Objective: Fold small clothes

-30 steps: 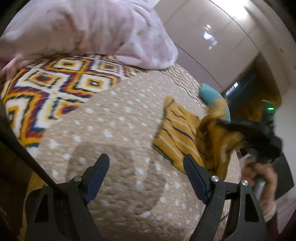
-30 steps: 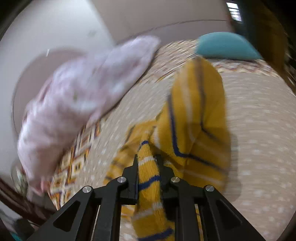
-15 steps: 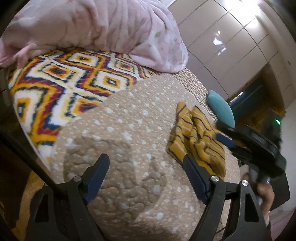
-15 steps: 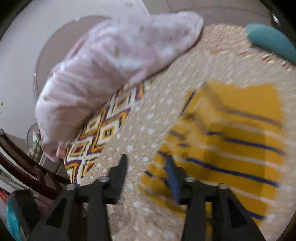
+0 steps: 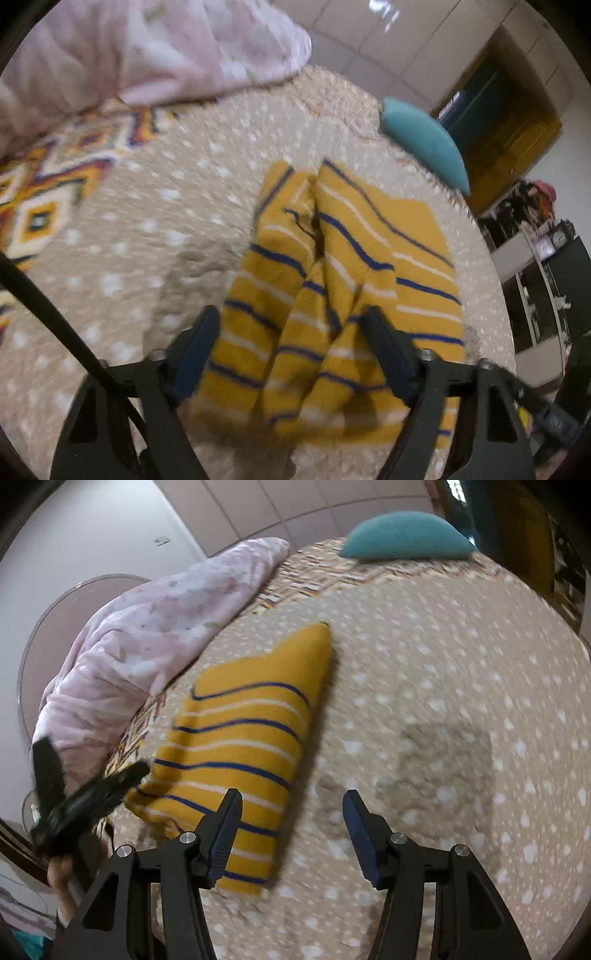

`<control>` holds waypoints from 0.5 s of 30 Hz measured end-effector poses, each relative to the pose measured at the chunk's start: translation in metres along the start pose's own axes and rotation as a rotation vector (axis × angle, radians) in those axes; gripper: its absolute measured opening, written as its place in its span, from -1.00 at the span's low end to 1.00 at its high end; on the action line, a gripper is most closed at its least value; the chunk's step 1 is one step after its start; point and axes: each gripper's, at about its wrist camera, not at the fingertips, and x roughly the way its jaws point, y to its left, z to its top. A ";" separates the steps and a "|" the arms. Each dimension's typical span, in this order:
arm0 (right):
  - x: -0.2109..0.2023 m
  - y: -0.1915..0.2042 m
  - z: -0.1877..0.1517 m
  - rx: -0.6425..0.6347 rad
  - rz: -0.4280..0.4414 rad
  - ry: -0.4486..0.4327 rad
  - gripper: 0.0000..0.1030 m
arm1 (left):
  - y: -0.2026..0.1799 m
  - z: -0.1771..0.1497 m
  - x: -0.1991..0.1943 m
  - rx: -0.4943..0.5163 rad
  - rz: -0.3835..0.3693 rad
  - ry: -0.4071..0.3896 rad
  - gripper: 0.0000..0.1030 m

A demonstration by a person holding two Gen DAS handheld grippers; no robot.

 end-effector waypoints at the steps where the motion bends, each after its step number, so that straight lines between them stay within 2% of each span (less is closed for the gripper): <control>1: 0.002 -0.004 -0.002 0.007 -0.005 0.005 0.19 | -0.002 0.003 0.009 0.007 -0.054 0.048 -0.49; 2: 0.003 -0.008 -0.003 0.012 -0.006 0.009 0.19 | -0.002 0.005 0.010 0.013 -0.057 0.060 -0.65; 3: 0.004 -0.012 -0.005 0.019 -0.004 0.013 0.19 | -0.002 0.008 0.003 0.017 -0.046 0.036 -0.90; 4: 0.005 -0.015 -0.005 0.023 0.000 0.015 0.19 | 0.000 0.012 -0.010 0.033 0.009 -0.018 -0.93; 6: 0.009 -0.018 -0.006 0.023 0.003 0.014 0.19 | 0.013 0.017 -0.021 0.003 -0.004 -0.043 -0.93; 9: 0.016 -0.021 -0.005 0.030 0.034 0.014 0.19 | 0.032 0.021 -0.009 -0.028 0.041 -0.001 -0.92; 11: 0.018 -0.021 -0.004 0.050 0.068 0.007 0.19 | 0.037 0.016 -0.005 -0.027 0.023 0.022 -0.91; 14: 0.023 -0.018 0.000 0.067 0.082 -0.003 0.19 | 0.035 0.013 -0.012 -0.043 0.006 -0.013 -0.88; 15: 0.025 -0.016 0.001 0.065 0.088 0.002 0.19 | 0.039 0.014 -0.015 -0.058 0.007 -0.027 -0.76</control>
